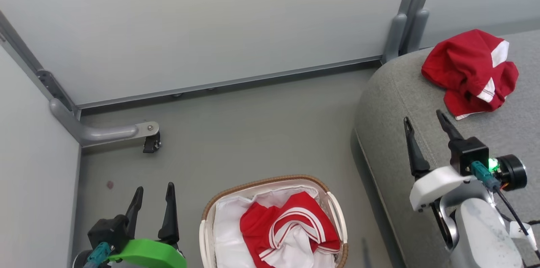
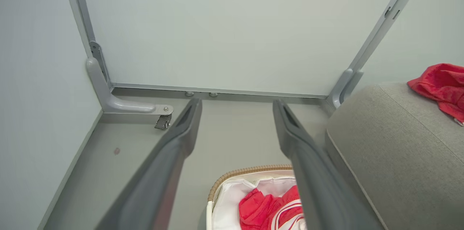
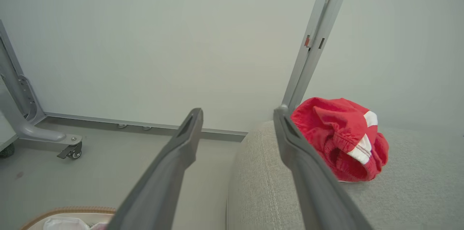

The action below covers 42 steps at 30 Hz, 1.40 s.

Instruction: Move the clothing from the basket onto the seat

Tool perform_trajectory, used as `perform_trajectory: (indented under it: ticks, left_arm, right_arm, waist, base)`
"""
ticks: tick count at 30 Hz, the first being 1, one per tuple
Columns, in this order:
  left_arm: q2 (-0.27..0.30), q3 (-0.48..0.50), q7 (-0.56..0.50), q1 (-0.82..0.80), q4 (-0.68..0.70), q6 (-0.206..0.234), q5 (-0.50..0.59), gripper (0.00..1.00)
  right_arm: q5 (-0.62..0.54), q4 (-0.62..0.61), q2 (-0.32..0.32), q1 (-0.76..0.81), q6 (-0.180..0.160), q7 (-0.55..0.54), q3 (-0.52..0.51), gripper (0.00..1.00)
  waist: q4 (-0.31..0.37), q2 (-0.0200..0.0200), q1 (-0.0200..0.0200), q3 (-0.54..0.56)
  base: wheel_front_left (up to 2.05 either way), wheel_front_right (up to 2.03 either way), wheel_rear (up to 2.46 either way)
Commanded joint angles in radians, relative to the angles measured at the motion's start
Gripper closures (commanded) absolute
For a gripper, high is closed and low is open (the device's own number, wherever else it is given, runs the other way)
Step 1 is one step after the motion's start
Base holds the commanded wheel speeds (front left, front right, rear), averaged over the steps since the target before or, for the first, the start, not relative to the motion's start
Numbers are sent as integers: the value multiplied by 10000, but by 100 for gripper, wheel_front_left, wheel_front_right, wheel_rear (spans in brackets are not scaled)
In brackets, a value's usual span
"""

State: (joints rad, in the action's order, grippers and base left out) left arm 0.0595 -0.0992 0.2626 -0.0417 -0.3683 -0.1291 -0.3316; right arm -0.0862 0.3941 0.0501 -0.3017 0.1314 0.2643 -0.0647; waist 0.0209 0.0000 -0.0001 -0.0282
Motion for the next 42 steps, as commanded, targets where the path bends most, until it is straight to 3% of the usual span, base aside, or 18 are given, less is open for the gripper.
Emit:
perform_trajectory:
  ticks: [1,16,42]
  left_arm:
    - [-4,90,34,207,0,-26,106,0]
    - [-77,147,34,499,-127,-26,-40,0]
    - [-86,178,34,371,-212,-27,-54,0]
  right_arm:
    - [324,-4,24,287,-14,3,151,0]
    - [1558,-391,23,1819,-14,3,403,0]
    - [1536,-441,21,1872,-14,3,627,0]
  waist:
    - [-251,0,1,182]
    - [-556,0,1,350]
    - [-323,0,1,319]
  base:
    - [0,0,0]
    - [0,0,0]
    - [0,0,0]
